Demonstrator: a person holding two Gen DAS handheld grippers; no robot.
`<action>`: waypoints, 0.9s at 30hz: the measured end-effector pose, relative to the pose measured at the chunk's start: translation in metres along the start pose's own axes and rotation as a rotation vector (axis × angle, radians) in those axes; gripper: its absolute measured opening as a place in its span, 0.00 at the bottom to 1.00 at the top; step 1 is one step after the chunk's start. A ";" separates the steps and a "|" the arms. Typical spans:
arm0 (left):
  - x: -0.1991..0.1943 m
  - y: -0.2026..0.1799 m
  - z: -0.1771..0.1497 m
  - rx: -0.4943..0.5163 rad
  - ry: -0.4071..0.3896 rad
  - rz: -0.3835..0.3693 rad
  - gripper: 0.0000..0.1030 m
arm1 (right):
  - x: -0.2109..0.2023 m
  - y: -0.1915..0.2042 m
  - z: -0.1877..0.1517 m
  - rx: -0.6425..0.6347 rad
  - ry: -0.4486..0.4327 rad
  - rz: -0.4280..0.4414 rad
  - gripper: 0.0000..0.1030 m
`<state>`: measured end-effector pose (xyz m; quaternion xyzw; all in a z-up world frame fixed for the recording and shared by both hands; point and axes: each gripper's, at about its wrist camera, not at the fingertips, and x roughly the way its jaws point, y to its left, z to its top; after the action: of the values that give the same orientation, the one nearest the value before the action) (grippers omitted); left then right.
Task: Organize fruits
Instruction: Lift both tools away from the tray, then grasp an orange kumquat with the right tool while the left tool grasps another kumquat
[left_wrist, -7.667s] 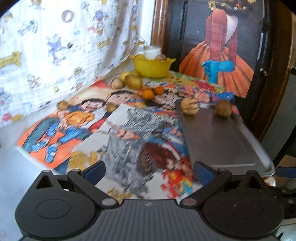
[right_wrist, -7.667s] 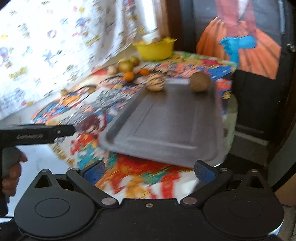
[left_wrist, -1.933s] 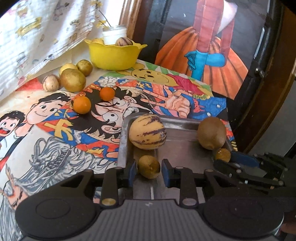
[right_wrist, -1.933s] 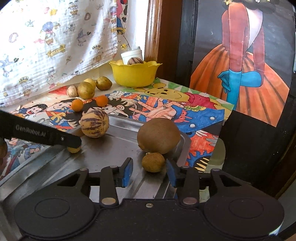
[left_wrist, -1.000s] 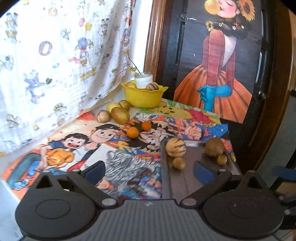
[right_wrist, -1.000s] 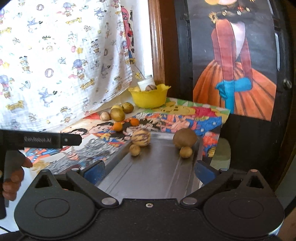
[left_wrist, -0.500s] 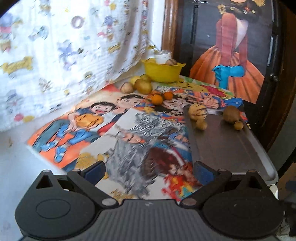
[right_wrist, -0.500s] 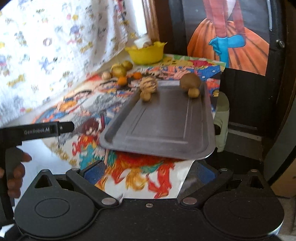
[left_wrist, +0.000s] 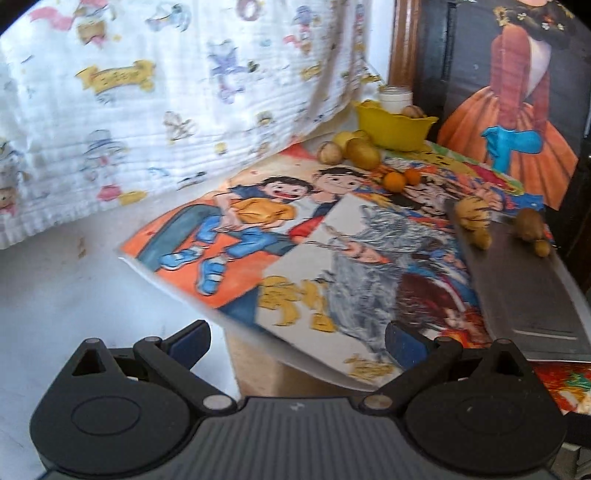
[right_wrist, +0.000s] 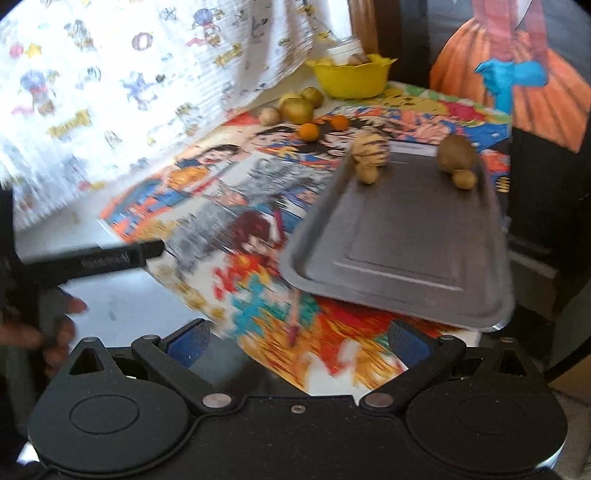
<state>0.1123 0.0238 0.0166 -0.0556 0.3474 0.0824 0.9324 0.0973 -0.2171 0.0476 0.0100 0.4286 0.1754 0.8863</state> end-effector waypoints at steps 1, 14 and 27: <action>0.001 0.004 0.001 -0.002 0.001 0.005 1.00 | -0.002 0.000 0.010 0.018 0.007 0.025 0.99; -0.011 0.030 0.067 0.038 -0.140 0.019 1.00 | -0.066 0.023 0.181 -0.018 -0.254 0.192 0.99; 0.021 -0.002 0.124 0.112 -0.212 -0.083 1.00 | -0.009 -0.017 0.277 -0.151 -0.341 0.209 0.99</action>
<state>0.2072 0.0447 0.0963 -0.0087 0.2484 0.0299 0.9682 0.3092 -0.1994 0.2268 0.0175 0.2549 0.2938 0.9211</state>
